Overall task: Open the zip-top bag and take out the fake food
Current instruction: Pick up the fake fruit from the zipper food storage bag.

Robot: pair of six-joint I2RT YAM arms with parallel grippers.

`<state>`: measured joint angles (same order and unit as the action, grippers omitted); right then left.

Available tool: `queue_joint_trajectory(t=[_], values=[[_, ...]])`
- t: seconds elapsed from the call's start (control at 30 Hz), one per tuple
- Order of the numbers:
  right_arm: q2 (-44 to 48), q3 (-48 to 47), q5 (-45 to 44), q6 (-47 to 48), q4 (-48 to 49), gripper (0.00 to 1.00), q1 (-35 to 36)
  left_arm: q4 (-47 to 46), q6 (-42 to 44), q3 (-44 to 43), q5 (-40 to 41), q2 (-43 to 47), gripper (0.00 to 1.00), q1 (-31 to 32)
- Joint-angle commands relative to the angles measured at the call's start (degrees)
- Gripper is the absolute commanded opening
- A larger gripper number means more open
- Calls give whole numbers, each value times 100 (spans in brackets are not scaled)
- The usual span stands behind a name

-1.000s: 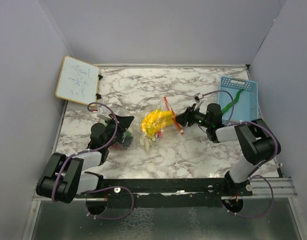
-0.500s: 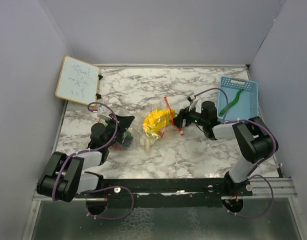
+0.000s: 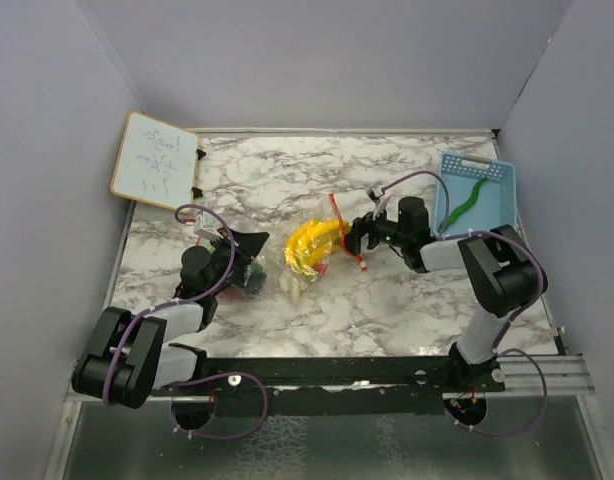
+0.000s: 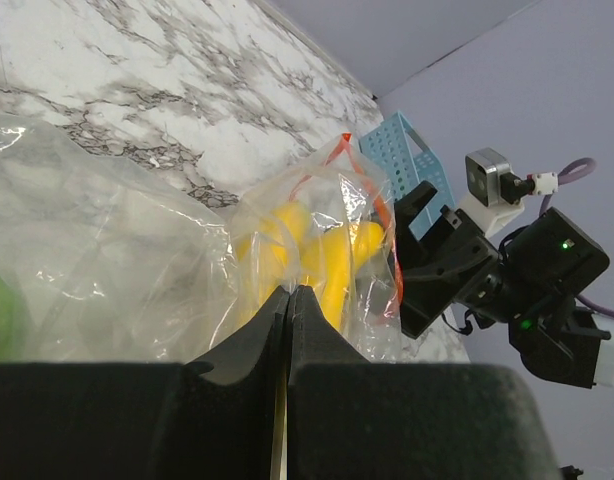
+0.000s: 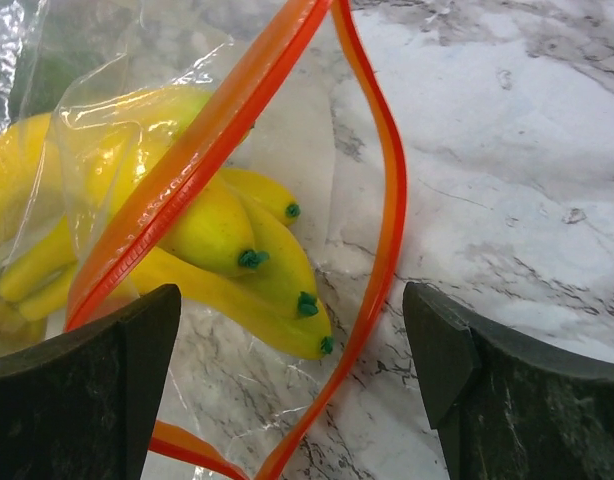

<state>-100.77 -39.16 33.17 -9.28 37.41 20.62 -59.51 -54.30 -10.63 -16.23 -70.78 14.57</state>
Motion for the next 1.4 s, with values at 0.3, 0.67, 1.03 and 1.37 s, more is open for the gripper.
queue_joint_trajectory(t=[0.3,0.67,1.03,1.37], values=[[-730,-850,2258,906,-225,76,12,93,110,-101,-150,242,0,-33],[-243,-207,1918,777,-108,11,12,85,127,-107,-144,239,0,-33],[865,366,714,689,-479,2,-97,413,139,-109,58,419,0,-62],[1732,72,-988,580,-2024,2,-120,954,270,-335,-169,705,0,-454]])
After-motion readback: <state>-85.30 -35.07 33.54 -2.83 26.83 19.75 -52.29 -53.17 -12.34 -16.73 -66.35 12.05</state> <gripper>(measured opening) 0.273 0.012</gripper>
